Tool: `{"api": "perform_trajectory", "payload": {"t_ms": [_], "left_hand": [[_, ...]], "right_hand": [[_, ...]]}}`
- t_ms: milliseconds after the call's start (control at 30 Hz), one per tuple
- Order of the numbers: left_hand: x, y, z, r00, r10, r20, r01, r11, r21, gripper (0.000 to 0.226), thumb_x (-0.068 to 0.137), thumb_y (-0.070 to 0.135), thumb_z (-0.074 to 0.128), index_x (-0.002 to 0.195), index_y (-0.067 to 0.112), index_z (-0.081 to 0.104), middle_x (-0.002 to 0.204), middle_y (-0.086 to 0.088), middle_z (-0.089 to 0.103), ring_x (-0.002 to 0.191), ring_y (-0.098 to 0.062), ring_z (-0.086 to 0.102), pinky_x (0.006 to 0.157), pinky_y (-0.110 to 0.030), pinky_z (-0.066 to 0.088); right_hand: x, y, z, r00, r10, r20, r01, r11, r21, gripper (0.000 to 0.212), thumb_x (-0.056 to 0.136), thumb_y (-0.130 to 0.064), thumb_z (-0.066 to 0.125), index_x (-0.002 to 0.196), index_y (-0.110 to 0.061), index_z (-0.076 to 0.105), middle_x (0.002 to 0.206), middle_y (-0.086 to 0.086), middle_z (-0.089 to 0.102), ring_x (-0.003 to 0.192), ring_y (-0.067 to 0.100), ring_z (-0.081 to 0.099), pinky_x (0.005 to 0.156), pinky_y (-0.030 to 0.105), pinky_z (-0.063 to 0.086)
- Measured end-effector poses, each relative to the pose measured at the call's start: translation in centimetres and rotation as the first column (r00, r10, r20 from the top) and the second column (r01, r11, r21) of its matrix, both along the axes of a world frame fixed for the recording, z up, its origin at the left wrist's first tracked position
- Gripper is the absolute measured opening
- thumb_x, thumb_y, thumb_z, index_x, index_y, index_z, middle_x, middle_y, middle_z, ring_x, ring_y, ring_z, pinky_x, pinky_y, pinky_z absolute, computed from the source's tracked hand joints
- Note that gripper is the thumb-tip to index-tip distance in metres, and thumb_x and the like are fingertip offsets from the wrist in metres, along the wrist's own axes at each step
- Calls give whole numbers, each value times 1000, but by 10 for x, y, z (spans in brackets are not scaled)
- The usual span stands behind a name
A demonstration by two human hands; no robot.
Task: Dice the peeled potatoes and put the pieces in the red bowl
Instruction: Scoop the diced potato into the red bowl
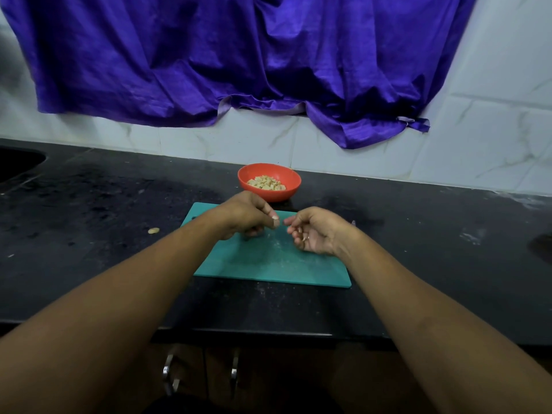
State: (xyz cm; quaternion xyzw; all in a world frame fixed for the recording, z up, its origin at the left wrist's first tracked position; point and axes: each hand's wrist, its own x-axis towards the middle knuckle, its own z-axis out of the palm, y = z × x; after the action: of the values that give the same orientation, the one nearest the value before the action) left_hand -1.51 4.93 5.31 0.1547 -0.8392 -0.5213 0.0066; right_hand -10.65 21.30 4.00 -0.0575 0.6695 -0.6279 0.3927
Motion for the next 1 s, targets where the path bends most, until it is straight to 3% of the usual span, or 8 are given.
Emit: {"api": "perform_trajectory", "payload": {"t_ms": [67, 167, 300, 533, 700, 833, 1000], "left_hand": [[-2, 3, 6, 999, 2, -47, -1, 1000, 4, 6, 86, 7, 81, 90, 6, 77, 75, -7, 68, 57, -10, 54, 52, -21, 46], [-2, 8, 12, 998, 3, -64, -10, 994, -111, 5, 84, 11, 83, 86, 11, 79, 76, -4, 72, 67, -11, 58, 58, -23, 48], [-2, 6, 15, 995, 69, -77, -83, 974, -209, 11, 80, 11, 86, 80, 15, 75, 78, -3, 71, 70, -13, 59, 57, -25, 49], [3, 3, 15, 994, 107, 36, -102, 986, -130, 20, 82, -4, 75, 74, 11, 64, 73, -10, 59, 68, -20, 52, 53, -27, 43], [7, -1, 20, 988, 117, 98, -116, 993, -18, 31, 84, -8, 69, 71, 15, 53, 64, -5, 53, 59, -14, 49, 51, -24, 44], [13, -5, 19, 989, 105, 104, -115, 988, 100, 26, 85, -8, 67, 77, 15, 58, 65, -3, 58, 59, -11, 53, 56, -24, 48], [18, -10, 12, 992, 106, 71, -117, 978, 173, 17, 88, -1, 71, 92, 15, 66, 74, -2, 63, 66, -12, 58, 60, -26, 51]], "right_hand": [[6, -5, -1, 996, -1, 90, 5, 999, -40, 25, 96, 2, 37, 102, 1, 60, 70, 10, 59, 58, 14, 55, 44, 23, 50], [15, -13, 0, 974, -27, 223, 63, 986, -156, 26, 100, 0, 35, 109, 6, 59, 81, 18, 64, 70, 22, 63, 50, 27, 57], [22, -19, 2, 957, -22, 289, 102, 959, -266, 25, 101, -1, 40, 111, 9, 60, 83, 18, 66, 75, 25, 66, 56, 31, 60], [31, -25, -1, 977, 9, 215, 52, 959, -279, 16, 99, -14, 65, 106, 1, 67, 86, 15, 69, 75, 23, 69, 61, 30, 62], [38, -26, 2, 978, 6, 206, 50, 963, -265, 11, 101, 1, 55, 98, 3, 65, 84, 16, 70, 75, 21, 69, 59, 26, 61], [40, -26, 6, 978, 14, 206, 38, 969, -244, 15, 101, 5, 51, 103, 7, 66, 81, 17, 72, 66, 19, 72, 57, 26, 61], [38, -27, 7, 979, -72, 190, 111, 972, -206, 12, 100, 5, 54, 100, 7, 66, 77, 13, 70, 71, 16, 66, 54, 25, 60]]}}
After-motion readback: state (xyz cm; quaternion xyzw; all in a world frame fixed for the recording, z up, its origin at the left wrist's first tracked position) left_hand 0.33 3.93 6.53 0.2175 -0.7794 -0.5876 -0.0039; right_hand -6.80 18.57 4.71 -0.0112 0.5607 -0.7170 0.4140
